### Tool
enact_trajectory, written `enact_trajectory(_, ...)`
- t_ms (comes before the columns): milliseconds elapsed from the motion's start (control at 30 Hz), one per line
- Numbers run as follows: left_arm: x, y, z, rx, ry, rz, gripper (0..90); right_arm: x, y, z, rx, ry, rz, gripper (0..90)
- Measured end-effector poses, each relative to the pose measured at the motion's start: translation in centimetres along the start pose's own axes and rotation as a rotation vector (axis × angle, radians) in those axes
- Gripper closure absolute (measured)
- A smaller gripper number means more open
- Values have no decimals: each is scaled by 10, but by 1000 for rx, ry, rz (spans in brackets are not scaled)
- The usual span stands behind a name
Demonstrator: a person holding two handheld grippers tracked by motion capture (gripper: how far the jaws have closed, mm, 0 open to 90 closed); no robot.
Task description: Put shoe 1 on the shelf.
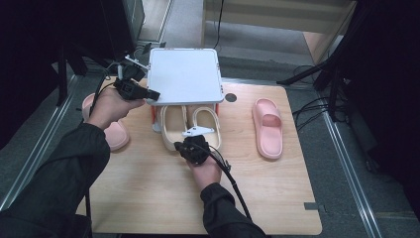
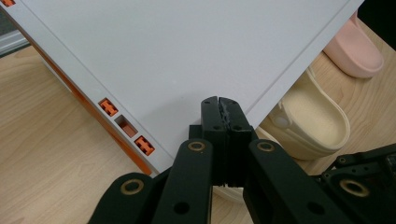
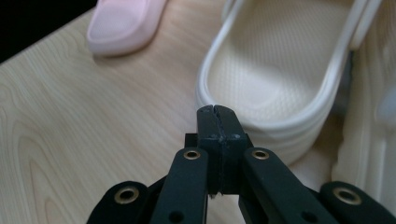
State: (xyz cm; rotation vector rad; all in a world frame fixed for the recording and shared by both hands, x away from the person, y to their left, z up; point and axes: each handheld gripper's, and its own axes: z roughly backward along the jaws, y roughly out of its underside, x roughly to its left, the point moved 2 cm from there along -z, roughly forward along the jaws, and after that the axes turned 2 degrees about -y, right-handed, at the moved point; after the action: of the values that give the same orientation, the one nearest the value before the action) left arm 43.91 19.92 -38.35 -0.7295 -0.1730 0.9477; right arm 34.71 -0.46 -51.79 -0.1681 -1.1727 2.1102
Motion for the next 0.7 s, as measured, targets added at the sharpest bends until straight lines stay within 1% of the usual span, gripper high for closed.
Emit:
enact_trajectory(33, 0, 0, 0, 2, -1, 0, 898, 0, -3, -2, -4, 18, 10, 900)
enact_trajectory(100, 0, 0, 0, 2, -1, -1, 898, 0, -8, -6, -1, 21, 12, 900)
enact_trajectory(133, 0, 0, 0, 3, -1, -1, 898, -1, -10, -8, 7, 22, 0, 900)
enact_trajectory(167, 0, 0, 0, 3, -1, -1, 898, -2, -12, -11, -2, 16, -6, 900)
enact_trajectory(200, 0, 0, 0, 3, -1, -2, 898, -3, -14, -13, -7, 17, -22, 900)
enact_trajectory(300, 0, 0, 0, 4, -3, -3, 898, -7, -19, -19, -5, 28, -39, 900)
enact_trajectory(333, 0, 0, 0, 5, -1, -2, 898, -8, -21, -20, -17, 20, -46, 900)
enact_trajectory(367, 0, 0, 0, 4, -3, -2, 898, -10, -23, -22, -8, 37, -57, 900)
enact_trajectory(500, 1, 0, 0, 2, -1, 0, 898, -14, -30, -29, -11, 46, -66, 900)
enact_trajectory(600, 1, 0, 0, 2, -2, -2, 898, -17, -35, -34, -6, 62, -76, 900)
enact_trajectory(700, 1, 0, 1, 4, -2, -1, 898, -20, -40, -38, -2, 57, -88, 900)
